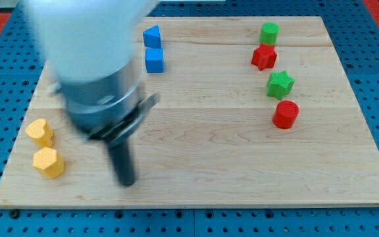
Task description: Slide yellow hexagon closer to the blue cube
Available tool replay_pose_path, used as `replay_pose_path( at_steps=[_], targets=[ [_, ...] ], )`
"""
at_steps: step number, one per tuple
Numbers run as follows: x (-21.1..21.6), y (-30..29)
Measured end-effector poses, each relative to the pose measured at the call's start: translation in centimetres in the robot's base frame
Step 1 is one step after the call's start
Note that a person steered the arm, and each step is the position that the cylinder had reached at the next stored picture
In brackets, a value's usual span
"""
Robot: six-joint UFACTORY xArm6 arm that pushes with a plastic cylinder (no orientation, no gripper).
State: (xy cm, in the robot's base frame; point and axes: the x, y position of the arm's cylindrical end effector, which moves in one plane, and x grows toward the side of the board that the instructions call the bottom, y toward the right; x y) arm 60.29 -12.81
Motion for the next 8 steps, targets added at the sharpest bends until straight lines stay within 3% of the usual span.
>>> replay_pose_path(
  at_steps=[1,2,4,6,7,8],
  targets=[
    [0.7,-11.0],
    [-1.3,-13.7],
    [-6.6,-4.8],
    [-7.1,3.3],
    [-7.5,1.4],
    [-10.8,-0.6]
  ],
)
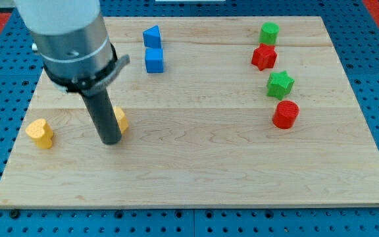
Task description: Slide yellow hexagon closer to the blue cube
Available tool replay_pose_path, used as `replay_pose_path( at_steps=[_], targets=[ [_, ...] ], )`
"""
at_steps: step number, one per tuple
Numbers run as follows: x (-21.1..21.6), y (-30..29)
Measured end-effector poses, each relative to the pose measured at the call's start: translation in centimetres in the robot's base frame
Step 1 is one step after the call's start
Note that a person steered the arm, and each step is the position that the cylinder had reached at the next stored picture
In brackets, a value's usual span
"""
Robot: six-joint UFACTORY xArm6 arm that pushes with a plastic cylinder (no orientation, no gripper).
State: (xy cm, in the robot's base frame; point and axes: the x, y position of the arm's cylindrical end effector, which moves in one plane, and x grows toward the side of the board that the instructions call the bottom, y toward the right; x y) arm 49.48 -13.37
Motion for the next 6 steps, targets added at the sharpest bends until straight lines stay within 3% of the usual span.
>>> replay_pose_path(
  at_steps=[1,2,3,6],
  targets=[
    [-4.4,0.2],
    [-3.2,-2.2],
    [-6.3,-3.6],
    [-6.6,2.6]
  ],
)
